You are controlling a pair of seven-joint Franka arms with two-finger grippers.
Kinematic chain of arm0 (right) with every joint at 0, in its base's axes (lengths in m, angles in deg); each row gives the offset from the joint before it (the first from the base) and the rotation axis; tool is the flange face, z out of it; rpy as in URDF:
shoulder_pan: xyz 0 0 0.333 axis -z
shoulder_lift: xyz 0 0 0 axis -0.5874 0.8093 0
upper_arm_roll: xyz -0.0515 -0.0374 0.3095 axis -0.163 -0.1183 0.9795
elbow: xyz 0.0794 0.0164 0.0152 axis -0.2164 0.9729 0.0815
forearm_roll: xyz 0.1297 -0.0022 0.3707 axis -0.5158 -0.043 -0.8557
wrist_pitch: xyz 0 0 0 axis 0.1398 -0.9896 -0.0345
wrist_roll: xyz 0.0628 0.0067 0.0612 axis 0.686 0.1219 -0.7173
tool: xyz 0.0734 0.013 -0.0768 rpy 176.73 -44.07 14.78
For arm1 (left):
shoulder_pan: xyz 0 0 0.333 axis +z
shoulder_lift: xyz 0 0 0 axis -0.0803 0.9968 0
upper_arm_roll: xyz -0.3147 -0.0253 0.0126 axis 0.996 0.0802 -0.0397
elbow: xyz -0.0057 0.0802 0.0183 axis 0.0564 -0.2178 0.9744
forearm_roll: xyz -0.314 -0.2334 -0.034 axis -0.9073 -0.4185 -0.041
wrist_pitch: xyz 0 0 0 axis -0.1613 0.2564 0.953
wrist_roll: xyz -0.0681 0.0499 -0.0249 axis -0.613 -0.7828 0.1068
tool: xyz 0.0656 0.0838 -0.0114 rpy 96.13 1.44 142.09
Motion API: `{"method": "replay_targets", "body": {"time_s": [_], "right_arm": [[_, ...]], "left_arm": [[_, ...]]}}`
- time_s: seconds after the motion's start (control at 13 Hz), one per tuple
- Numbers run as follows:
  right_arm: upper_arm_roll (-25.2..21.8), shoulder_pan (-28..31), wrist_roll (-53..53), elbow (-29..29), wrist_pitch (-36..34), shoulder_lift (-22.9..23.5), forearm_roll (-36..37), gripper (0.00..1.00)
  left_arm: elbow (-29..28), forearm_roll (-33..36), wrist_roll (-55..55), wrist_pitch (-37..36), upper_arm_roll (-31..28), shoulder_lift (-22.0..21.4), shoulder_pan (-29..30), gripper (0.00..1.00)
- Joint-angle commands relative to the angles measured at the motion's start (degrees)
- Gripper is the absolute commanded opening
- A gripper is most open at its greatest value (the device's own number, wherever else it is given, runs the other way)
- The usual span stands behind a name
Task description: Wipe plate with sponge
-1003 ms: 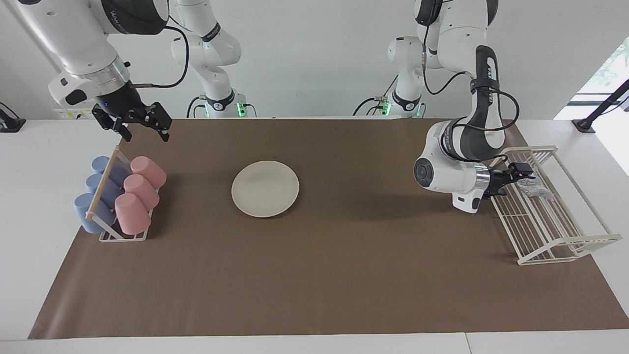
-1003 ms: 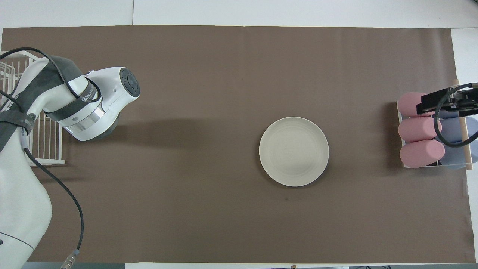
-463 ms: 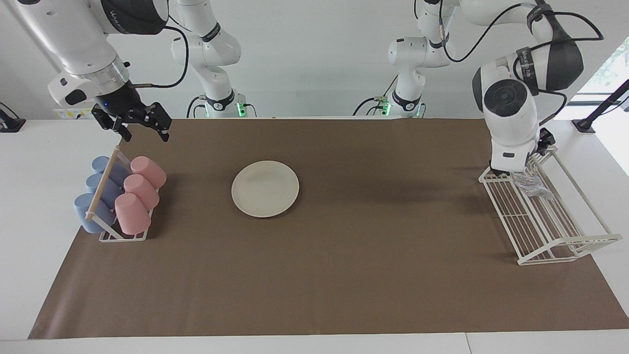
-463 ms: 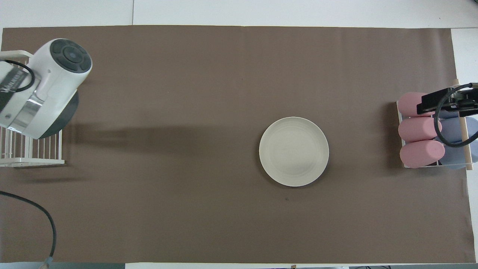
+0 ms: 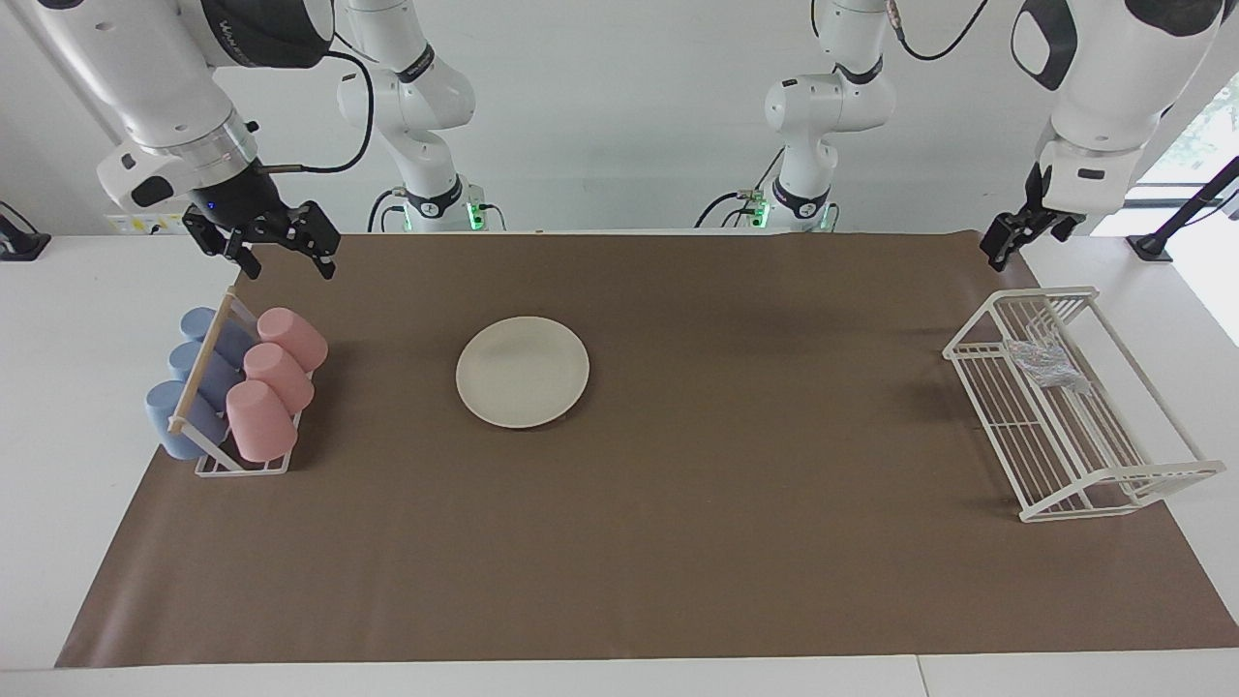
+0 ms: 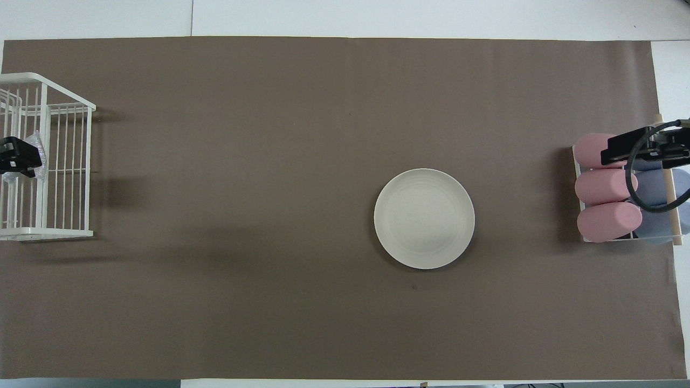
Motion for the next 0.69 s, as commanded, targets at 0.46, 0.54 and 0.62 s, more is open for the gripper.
{"method": "replay_targets", "body": {"time_s": [0.46,0.54,0.62], "right_arm": [[0.07,-0.32,-0.11,0.87,-0.16,-0.97,1.15,1.00],[0.07,-0.32,-0.11,0.79,-0.16,-0.97,1.15,1.00],[0.07,-0.32,-0.11,0.87,-0.16,-0.97,1.15,1.00]], "left_arm": [[-3.75,-15.70,-11.20,-5.03,-1.15,-4.03,-1.85,1.00],[-3.40,-15.70,-10.94,-4.93,-4.99,-1.93,-4.58,1.00],[-1.22,-15.18,-10.93,-5.36,-6.16,-0.43,-5.74,1.00]]}}
